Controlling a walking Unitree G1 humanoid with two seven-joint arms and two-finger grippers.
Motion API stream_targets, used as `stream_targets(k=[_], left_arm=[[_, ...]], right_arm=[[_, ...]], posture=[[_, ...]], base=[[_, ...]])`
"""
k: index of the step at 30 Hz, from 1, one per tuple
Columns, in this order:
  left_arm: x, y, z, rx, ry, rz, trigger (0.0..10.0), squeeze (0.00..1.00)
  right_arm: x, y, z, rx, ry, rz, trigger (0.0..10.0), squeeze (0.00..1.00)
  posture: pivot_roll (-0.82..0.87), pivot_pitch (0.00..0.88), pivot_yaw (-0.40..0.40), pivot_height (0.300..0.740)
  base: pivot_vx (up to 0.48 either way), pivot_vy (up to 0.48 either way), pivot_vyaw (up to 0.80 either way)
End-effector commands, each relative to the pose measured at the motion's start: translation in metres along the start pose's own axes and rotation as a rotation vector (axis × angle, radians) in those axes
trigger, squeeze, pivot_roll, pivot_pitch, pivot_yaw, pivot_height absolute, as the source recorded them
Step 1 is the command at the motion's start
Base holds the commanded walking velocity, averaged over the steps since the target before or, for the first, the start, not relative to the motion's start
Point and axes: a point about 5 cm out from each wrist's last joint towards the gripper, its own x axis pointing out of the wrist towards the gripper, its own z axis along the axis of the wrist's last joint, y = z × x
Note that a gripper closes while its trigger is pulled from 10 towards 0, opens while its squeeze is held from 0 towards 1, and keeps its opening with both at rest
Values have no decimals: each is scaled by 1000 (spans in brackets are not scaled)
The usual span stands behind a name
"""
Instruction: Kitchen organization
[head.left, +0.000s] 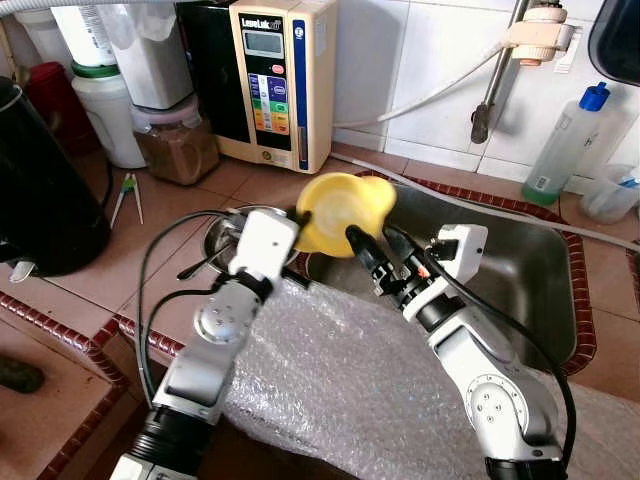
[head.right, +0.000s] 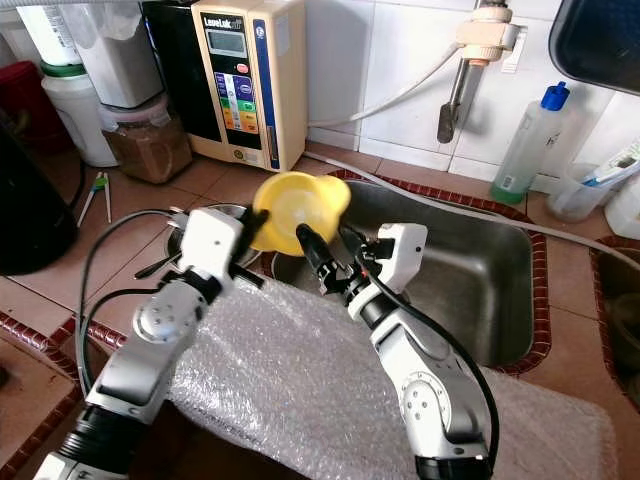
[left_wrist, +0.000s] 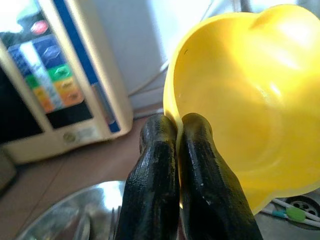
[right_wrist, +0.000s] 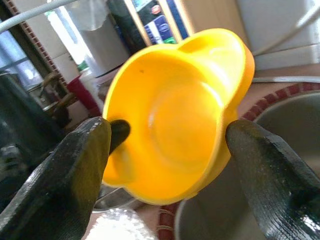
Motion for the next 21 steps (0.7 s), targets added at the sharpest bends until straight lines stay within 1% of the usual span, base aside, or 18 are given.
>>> stream_targets(k=[1, 2, 9, 11, 21], left_arm=[[0, -14, 3, 26, -32, -78, 0, 0], [0, -14, 3, 17, -29, -74, 0, 0], [-2, -16, 3, 17, -45, -78, 0, 0], [-2, -16, 4, 20, -56, -80, 0, 0], [-2, -13, 6, 26, -73, -63, 0, 0]], right_arm=[[7, 0, -1, 8, 12, -14, 10000, 0], [8, -3, -2, 3, 17, -41, 0, 0], [9, -11, -2, -6, 25, -101, 0, 0], [10, -16, -3, -11, 36, -141, 0, 0], [12, -24, -6, -12, 48, -203, 0, 0]], posture=[[-68, 0, 38, 740], [-70, 0, 40, 740], [-63, 0, 39, 740], [-59, 0, 40, 740], [-54, 0, 37, 740]], base=[[0, 0, 0], [0, 0, 0], [0, 0, 0], [0, 0, 0], [0, 0, 0]])
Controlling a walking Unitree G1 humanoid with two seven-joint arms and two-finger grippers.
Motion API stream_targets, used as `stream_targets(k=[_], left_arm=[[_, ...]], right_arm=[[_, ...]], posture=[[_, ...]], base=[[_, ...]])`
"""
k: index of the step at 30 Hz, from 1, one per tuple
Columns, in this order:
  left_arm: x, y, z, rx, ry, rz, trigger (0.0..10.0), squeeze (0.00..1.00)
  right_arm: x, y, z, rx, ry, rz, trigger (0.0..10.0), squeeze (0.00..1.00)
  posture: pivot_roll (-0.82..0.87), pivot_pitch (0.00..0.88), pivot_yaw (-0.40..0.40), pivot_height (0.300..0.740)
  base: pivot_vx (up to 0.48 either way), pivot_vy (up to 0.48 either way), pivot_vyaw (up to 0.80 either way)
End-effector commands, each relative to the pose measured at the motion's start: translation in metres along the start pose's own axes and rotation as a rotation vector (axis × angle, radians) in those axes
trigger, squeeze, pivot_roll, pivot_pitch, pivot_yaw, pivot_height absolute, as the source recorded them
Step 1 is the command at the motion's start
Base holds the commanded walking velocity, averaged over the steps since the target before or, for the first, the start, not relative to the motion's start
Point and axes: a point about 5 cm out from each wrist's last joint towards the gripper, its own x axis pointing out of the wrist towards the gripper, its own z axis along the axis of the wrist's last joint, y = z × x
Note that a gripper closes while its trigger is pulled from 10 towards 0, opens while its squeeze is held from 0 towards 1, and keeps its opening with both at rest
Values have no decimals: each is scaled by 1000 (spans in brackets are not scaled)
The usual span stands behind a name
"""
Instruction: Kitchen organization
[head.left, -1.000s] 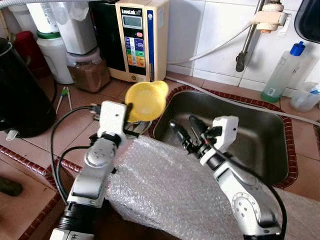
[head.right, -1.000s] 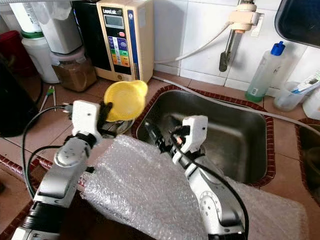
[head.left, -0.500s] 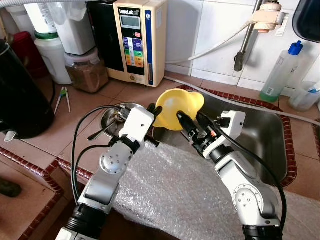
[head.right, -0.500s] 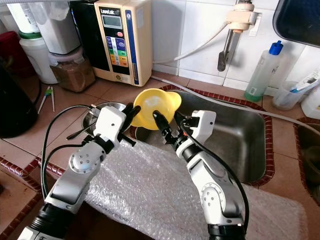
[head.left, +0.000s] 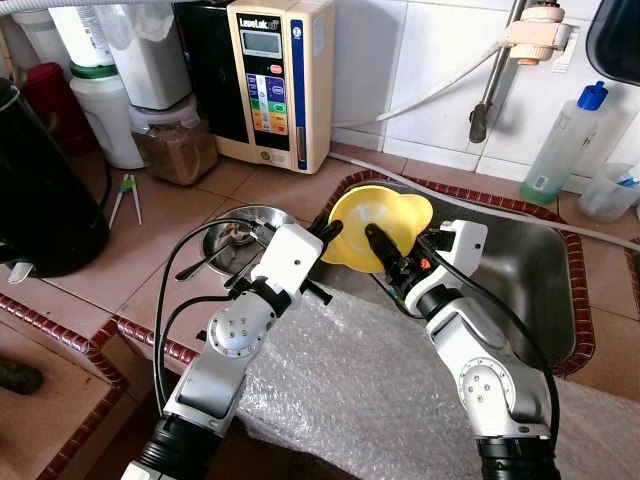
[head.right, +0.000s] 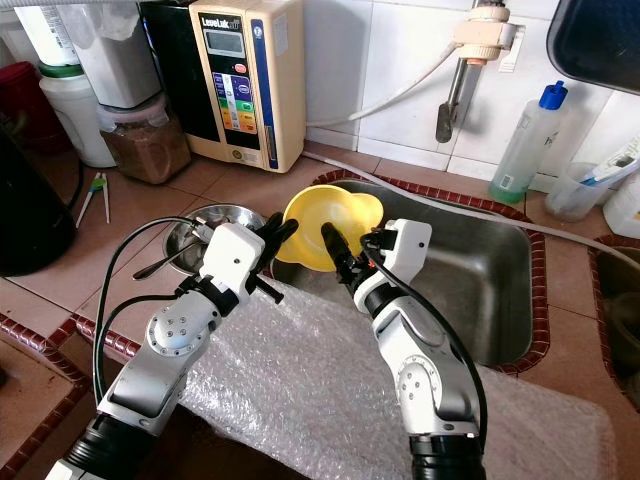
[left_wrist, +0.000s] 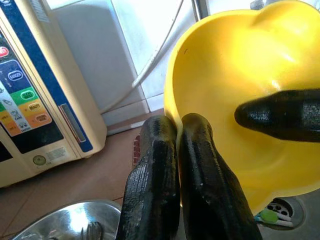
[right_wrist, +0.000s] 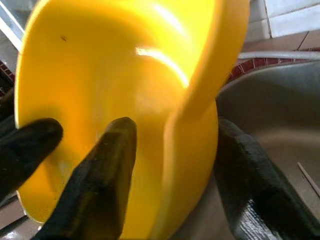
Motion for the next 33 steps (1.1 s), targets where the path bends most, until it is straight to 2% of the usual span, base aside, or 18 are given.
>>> stream_targets(k=[1, 6, 7, 10, 11, 14, 15, 16, 17, 18, 19, 20, 22, 23, 24, 29, 33], left_arm=[[1, 2, 4, 19, -17, 6, 0, 0], [0, 7, 1, 43, 0, 39, 0, 0], [0, 10, 0, 58, 4, 66, 1176, 0], [0, 15, 0, 67, 4, 88, 1647, 0], [0, 16, 0, 75, 3, 94, 2745, 0], [0, 18, 1, 88, 2, 106, 2745, 0], [-1, 19, 1, 95, 1, 112, 4000, 0], [-1, 19, 1, 95, 1, 112, 4000, 0], [-1, 19, 1, 98, 3, 117, 4353, 0], [-1, 19, 0, 94, 5, 121, 5333, 0], [-1, 19, 0, 91, 7, 123, 5333, 0], [-1, 20, 0, 95, 7, 124, 7412, 0], [-1, 20, 1, 102, 5, 125, 7529, 0], [-1, 19, 1, 104, 5, 122, 8000, 0], [-2, 17, 0, 37, 3, 93, 10000, 1000], [-3, 15, 0, 14, 2, 82, 10000, 1000], [-3, 7, 1, -29, -13, 19, 10000, 1000]], right_arm=[[1, -4, 4, -9, -12, -34, 0, 0], [0, -10, 4, -29, -8, -68, 0, 0], [0, -13, 4, -35, -6, -82, 0, 0], [0, -14, 1, -40, 4, -95, 0, 0], [0, -14, 1, -39, 5, -95, 0, 0], [0, -14, 0, -37, 6, -95, 0, 0], [0, -15, -1, -39, 9, -102, 0, 0], [0, -15, -1, -39, 9, -102, 0, 0], [0, -15, 0, -41, 3, -109, 0, 0], [0, -16, 1, -39, -3, -116, 0, 0], [1, -17, 1, -37, -8, -120, 0, 0], [1, -18, 2, -38, -12, -124, 0, 0], [0, -19, 3, -39, -17, -130, 0, 0], [0, -20, 4, -39, -21, -134, 0, 0], [0, -22, 7, -43, -43, -153, 0, 0], [0, -23, 10, -51, -62, -169, 0, 0], [1, -33, 22, -79, -134, -268, 0, 0]], posture=[[-53, 0, 37, 740], [-54, 0, 38, 740], [-54, 0, 39, 740], [-53, 0, 39, 740], [-53, 0, 39, 740], [-51, 0, 39, 740], [-49, 0, 39, 740], [-49, 0, 39, 740], [-49, 0, 39, 740], [-48, 0, 40, 740], [-48, 0, 40, 740], [-48, 0, 41, 740], [-48, 0, 40, 740], [-47, 0, 39, 740], [-47, 0, 37, 740], [-48, 0, 36, 740], [-47, 0, 36, 740]], base=[[0, 0, 0], [0, 0, 0], [0, 0, 0], [0, 0, 0], [0, 0, 0], [0, 0, 0], [0, 0, 0], [0, 0, 0], [0, 0, 0], [0, 0, 0], [0, 0, 0], [0, 0, 0], [0, 0, 0], [0, 0, 0], [0, 0, 0], [0, 0, 0], [0, 0, 0]])
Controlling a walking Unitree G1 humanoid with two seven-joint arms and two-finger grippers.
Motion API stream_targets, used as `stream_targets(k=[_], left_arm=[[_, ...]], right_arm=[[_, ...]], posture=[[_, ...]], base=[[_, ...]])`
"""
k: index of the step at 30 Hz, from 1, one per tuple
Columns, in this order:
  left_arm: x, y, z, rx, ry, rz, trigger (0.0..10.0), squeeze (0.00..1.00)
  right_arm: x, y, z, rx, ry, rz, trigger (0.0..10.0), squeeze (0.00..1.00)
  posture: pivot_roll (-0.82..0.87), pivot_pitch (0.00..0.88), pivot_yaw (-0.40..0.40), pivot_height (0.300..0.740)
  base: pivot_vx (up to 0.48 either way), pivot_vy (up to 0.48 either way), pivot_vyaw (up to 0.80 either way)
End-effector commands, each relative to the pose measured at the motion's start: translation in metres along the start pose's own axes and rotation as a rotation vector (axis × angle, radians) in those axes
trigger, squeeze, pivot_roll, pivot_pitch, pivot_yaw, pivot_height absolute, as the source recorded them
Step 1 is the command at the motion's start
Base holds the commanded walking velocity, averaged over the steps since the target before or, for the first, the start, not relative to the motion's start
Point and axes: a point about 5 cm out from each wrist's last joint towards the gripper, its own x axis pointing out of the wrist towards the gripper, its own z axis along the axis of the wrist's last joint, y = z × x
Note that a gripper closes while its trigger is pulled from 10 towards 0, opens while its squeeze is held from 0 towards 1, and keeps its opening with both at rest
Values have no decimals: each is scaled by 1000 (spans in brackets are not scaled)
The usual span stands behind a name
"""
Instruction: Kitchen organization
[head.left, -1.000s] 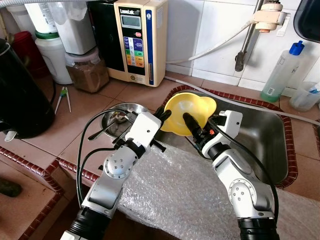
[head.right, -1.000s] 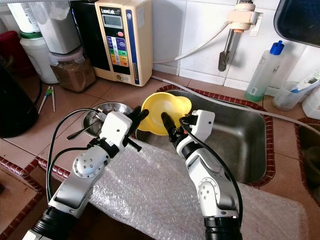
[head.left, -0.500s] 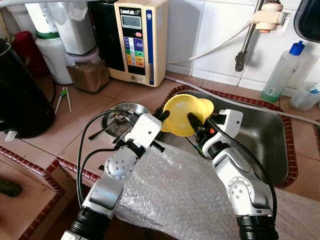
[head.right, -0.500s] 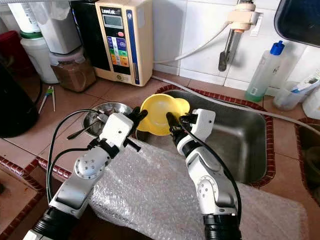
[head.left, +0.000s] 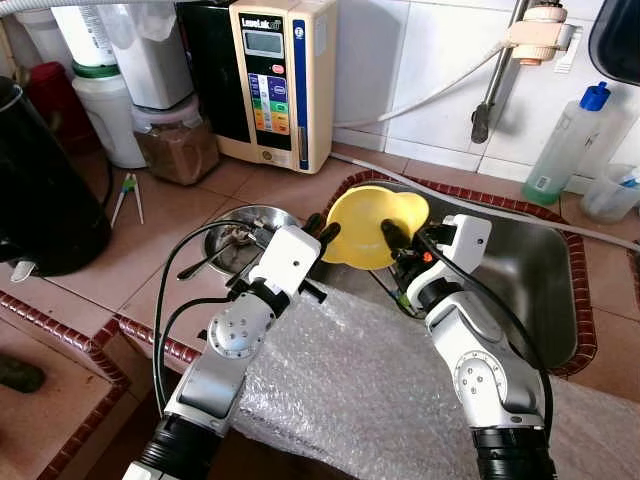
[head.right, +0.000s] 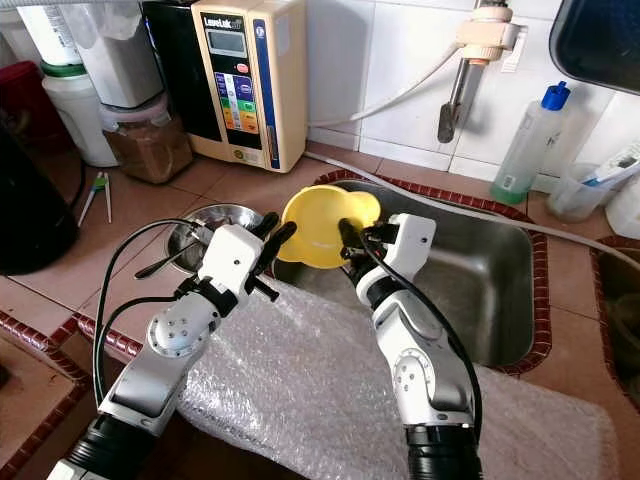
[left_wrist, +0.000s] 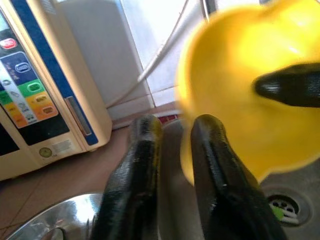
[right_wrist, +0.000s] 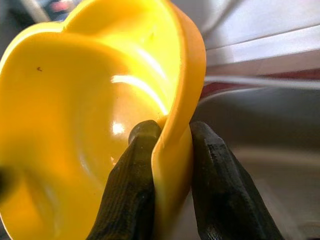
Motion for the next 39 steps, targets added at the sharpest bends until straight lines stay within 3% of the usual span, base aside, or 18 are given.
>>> stream_targets(k=[1, 7, 10, 15, 18, 21, 22, 23, 24, 30, 39], left_arm=[[-2, 4, 5, -20, -23, -4, 10000, 1000], [-5, -12, 0, -70, 20, -142, 10000, 1000], [-14, -27, -12, -126, 109, -305, 10000, 1000], [-22, -36, -19, -201, 186, -397, 10000, 1000], [-25, -39, -19, -198, 201, -449, 10000, 1000], [-25, -37, -20, -175, 202, -427, 10000, 1000], [-24, -35, -19, -165, 201, -415, 10000, 1000], [-24, -35, -19, -165, 201, -415, 10000, 1000], [-24, -33, -18, -167, 202, -411, 10000, 1000], [-21, -28, -15, -183, 208, -381, 10000, 1000], [-21, -27, -16, -140, 219, -391, 10000, 1000]], right_arm=[[0, -16, 9, -20, -43, -100, 0, 0], [5, -37, 26, -105, -132, -243, 0, 0], [10, -54, 39, -224, -169, -340, 0, 0], [11, -71, 37, -295, -138, -457, 0, 0], [11, -79, 28, -312, -86, -519, 0, 0], [12, -80, 20, -307, -44, -528, 0, 0], [12, -80, 16, -303, -36, -526, 4039, 1000], [12, -80, 16, -303, -36, -526, 4039, 1000], [13, -81, 13, -301, -25, -531, 10000, 1000], [14, -83, 10, -306, -21, -549, 10000, 1000], [14, -85, 5, -253, -16, -549, 10000, 1000]], posture=[[-47, 0, 36, 740], [-47, 0, 36, 740], [-44, 0, 45, 740], [-40, 0, 47, 740], [-31, 0, 46, 740], [-30, 0, 46, 740], [-26, 0, 46, 740], [-26, 0, 46, 740], [-24, 0, 45, 740], [-26, 0, 48, 740], [-33, 0, 56, 740]], base=[[0, 0, 0], [0, 0, 0], [0, 0, 0], [0, 0, 0], [0, 0, 0], [0, 0, 0], [0, 0, 0], [0, 0, 0], [0, 0, 0], [0, 0, 0], [0, 0, 0]])
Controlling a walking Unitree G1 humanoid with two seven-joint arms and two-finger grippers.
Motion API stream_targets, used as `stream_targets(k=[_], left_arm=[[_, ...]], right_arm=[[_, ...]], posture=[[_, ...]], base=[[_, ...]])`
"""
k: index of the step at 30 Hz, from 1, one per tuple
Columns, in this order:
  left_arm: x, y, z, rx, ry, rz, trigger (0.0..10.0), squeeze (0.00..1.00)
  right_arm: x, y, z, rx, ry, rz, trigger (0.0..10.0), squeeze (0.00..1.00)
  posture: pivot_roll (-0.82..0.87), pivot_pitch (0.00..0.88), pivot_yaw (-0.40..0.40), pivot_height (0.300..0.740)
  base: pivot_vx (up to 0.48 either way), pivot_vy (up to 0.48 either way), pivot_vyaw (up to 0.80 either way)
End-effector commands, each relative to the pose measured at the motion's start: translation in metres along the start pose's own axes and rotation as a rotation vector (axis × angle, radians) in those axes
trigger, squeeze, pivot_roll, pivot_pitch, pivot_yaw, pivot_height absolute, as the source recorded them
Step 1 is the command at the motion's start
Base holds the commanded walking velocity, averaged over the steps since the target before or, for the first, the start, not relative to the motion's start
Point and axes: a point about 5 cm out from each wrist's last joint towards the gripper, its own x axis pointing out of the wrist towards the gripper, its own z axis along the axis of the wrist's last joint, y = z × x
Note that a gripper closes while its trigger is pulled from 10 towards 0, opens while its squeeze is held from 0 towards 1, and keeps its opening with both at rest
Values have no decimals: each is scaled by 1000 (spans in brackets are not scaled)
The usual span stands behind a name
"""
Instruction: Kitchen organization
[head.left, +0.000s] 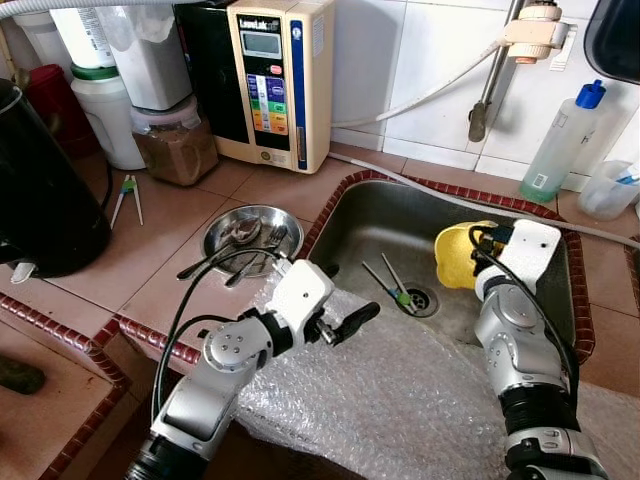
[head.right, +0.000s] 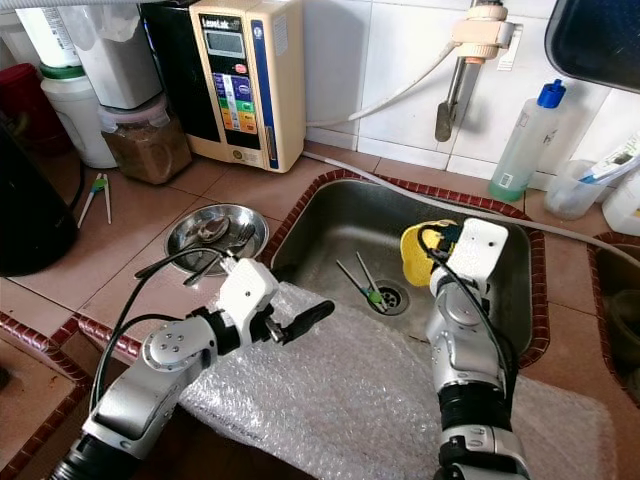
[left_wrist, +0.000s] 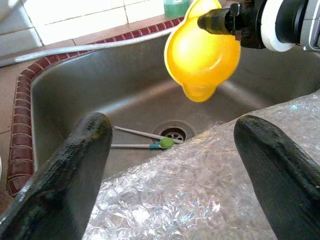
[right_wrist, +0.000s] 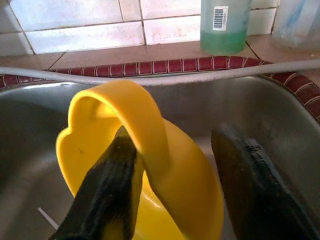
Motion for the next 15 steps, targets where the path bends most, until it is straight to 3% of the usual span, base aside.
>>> stream_targets(k=[1, 10, 15], left_arm=[[1, 1, 3, 26, 4, -4, 10000, 1000], [-1, 2, 2, 37, 14, 9, 10000, 1000], [-1, 2, 1, 42, 18, 12, 10000, 1000]], right_arm=[[1, 4, 5, 23, -18, 11, 10000, 1000], [-2, 19, 4, 141, -8, 127, 10000, 1000], [-4, 33, -4, 136, 62, 235, 10000, 1000]], posture=[[-32, 0, 56, 740], [-27, 0, 55, 740], [-26, 0, 55, 740]], base=[[0, 0, 0], [0, 0, 0], [0, 0, 0]])
